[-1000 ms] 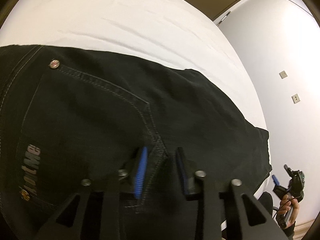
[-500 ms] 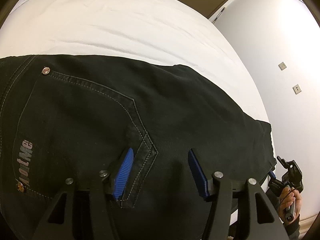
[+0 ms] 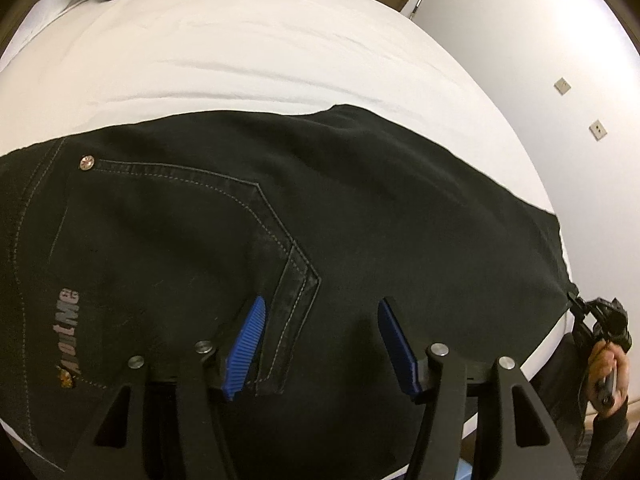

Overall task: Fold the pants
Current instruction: 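Open both tools to release the jeans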

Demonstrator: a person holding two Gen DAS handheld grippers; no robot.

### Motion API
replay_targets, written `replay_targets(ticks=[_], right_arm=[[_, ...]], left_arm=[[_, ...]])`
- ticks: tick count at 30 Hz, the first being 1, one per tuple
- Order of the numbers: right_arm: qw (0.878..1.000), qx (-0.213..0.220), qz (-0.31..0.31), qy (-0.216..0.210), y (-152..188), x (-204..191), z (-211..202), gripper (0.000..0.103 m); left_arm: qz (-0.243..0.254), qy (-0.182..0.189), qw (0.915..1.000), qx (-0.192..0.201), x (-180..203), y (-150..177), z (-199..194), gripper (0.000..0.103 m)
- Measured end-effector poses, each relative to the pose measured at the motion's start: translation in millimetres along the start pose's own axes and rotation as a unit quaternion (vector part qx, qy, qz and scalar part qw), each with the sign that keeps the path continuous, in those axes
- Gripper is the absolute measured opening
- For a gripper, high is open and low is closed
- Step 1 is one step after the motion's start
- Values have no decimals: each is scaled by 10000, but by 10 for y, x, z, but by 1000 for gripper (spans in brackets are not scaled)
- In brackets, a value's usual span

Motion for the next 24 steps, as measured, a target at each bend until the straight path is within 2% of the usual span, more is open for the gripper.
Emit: replay_targets(ticks=[3, 6, 10, 12, 13, 14, 16, 17, 19, 20, 22, 24], right_arm=[[9990, 81, -300, 313, -17, -121, 27, 1], [9986, 50, -301, 442, -62, -95, -22, 1], [9917, 57, -749, 1046, -62, -197, -45, 3], [9868, 472, -884, 1273, -88, -340, -248, 16], [9839, 686, -926, 1366, -112, -399, -355, 31], [9739, 1212, -978, 1654, -159, -500, -546, 46], [9640, 1701, -1153, 1687, -179, -657, -752, 48], [9623, 1739, -1439, 1519, -168, -828, -803, 47], [9624, 1442, -1919, 1269, -84, -1070, -694, 47], [9637, 1022, -2285, 927, 37, -1250, -489, 47], [9644, 247, -2615, 311, 231, -1425, -99, 45], [9564, -765, -2812, -176, 551, -1592, 553, 45]], left_arm=[[-9, -45, 10000, 21, -2, 33, -17, 62], [23, -90, 9999, 44, -5, 82, -43, 62], [-9, -20, 9999, 102, -27, 85, -37, 62], [-22, 14, 9999, 105, -82, 76, -43, 64], [-28, 42, 9999, 114, -91, 70, -43, 65], [-23, 51, 9999, 124, -135, 94, -49, 66], [-8, 36, 9999, 147, -81, 154, -24, 67], [-3, 32, 9999, 162, -82, 165, -27, 69], [12, 10, 9998, 183, -36, 174, -16, 72], [18, -13, 9998, 187, 5, 173, 3, 74], [33, -70, 9998, 182, 33, 172, 4, 76], [21, -100, 9998, 169, 47, 179, 25, 76]])
Point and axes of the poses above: each gripper's, at about its wrist camera, not at the fingertips, and z roughly the way its jaws point, x to its right, y to its underside, the point moved 2 cm from there along z, roughly the way its jaws point, and after that the axes turned 11 degrees about -x, right-handed, at the moved point
